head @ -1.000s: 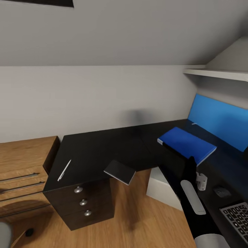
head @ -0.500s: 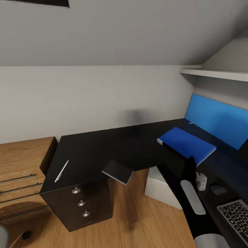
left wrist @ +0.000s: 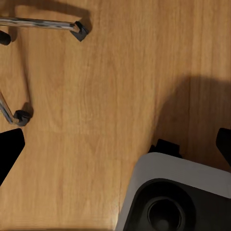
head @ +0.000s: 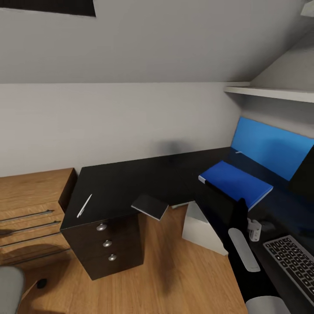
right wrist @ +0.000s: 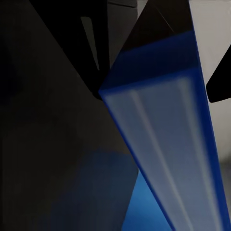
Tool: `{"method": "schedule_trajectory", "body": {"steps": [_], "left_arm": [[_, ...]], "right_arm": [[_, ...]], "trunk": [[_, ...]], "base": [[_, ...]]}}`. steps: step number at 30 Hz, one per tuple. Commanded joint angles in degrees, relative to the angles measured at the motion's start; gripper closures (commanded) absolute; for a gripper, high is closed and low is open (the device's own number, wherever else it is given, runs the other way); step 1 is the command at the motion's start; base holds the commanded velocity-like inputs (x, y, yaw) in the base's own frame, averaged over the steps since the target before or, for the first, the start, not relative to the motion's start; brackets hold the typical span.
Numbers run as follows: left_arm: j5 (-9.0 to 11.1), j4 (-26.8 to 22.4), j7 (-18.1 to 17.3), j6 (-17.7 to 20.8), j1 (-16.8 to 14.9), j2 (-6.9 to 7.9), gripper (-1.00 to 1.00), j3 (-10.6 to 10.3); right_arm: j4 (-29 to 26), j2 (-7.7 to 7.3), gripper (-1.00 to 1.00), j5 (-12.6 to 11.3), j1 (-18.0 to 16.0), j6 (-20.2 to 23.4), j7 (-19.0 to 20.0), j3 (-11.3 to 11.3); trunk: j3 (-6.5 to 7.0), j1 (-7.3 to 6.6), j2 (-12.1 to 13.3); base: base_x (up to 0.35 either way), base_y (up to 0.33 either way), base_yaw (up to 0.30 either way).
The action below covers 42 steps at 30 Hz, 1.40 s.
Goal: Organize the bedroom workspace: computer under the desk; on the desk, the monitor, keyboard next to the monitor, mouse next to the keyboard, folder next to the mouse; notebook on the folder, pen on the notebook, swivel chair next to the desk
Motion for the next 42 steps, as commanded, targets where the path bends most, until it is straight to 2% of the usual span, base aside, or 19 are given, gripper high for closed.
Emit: {"method": "schedule_trajectory", "body": {"steps": [1,18,21,22,24,42], "left_arm": [[0.6,0.0,0.3,-0.2,0.0,0.03,-1.0,-0.5],[0.6,0.0,0.3,-1.8,0.0,0.03,-1.0,-0.5],[0.6,0.0,0.3,-1.8,0.0,0.03,-1.0,-0.5],[0.6,0.0,0.3,-1.9,0.0,0.03,-1.0,-0.5],[0.6,0.0,0.3,-1.9,0.0,0.03,-1.0,-0.5],[0.6,0.0,0.3,-1.9,0.0,0.03,-1.0,-0.5]], "right_arm": [[0.0,0.04,1.0,-0.2,0.0,-0.2,-0.1,0.0],[0.2,0.57,1.0,-0.4,0.0,0.7,-0.7,0.0],[0.1,0.55,1.0,-2.1,0.0,1.2,-1.0,0.0],[0.1,0.53,1.0,-3.6,0.0,1.5,-1.4,0.0],[0.1,0.46,1.0,-4.3,0.0,2.0,-1.8,-0.1],[0.0,0.51,1.0,-4.9,0.0,2.2,-2.9,-0.1]], "trunk": [[-0.06,-0.01,0.0],[-0.06,-0.01,0.0],[-0.06,-0.01,0.0],[-0.06,-0.01,0.0],[-0.06,-0.01,0.0],[-0.11,-0.01,0.0]], "base": [[-0.038,0.0,0.0],[-0.005,0.0,0.0],[0.0,0.0,0.0],[0.0,0.0,0.0],[0.0,0.0,0.0],[0.0,0.0,0.0]]}}
